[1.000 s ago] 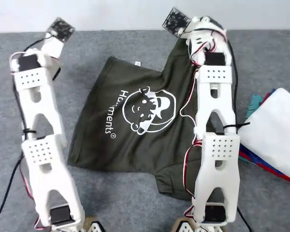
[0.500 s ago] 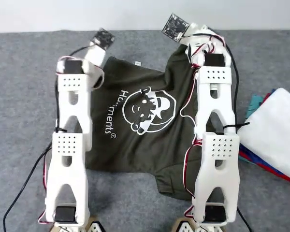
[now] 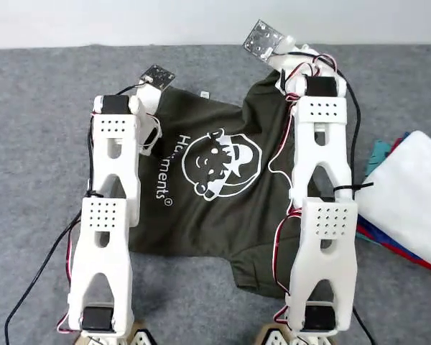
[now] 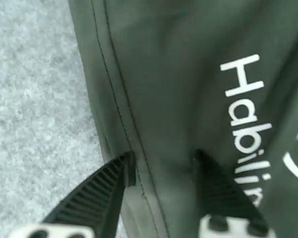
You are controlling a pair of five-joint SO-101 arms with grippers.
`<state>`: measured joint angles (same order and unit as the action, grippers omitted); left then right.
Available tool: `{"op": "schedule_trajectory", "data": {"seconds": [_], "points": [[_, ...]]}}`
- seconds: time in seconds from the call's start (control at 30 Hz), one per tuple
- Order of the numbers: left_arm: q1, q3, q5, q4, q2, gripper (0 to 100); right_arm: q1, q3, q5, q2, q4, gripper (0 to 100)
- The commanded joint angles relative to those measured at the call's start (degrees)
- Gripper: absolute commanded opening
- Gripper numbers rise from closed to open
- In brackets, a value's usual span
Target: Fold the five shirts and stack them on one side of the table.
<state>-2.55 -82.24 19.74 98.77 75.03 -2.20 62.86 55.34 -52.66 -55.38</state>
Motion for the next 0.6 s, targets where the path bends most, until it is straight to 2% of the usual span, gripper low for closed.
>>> {"op": "schedule_trajectory", "data": {"seconds": [0.0,0.2,0.37,0.47,0.57], "points": [[0.2,1.2,0.5,1.8,-0.9,13,0.0,0.7,-1.1,6.1,-1.0,1.0],[0.1,2.6,0.5,2.0,-1.0,1,0.1,0.7,-1.1,7.3,-1.4,1.0],[-0.2,4.6,0.4,2.3,-1.9,1,0.6,0.7,-1.1,9.0,-2.2,1.0],[-0.3,15.0,0.5,2.3,-8.0,1,0.3,0.7,-1.1,10.6,-6.2,1.0],[-0.1,32.6,3.3,2.1,-18.0,1,0.1,0.7,-1.1,11.7,-10.5,1.0]]}}
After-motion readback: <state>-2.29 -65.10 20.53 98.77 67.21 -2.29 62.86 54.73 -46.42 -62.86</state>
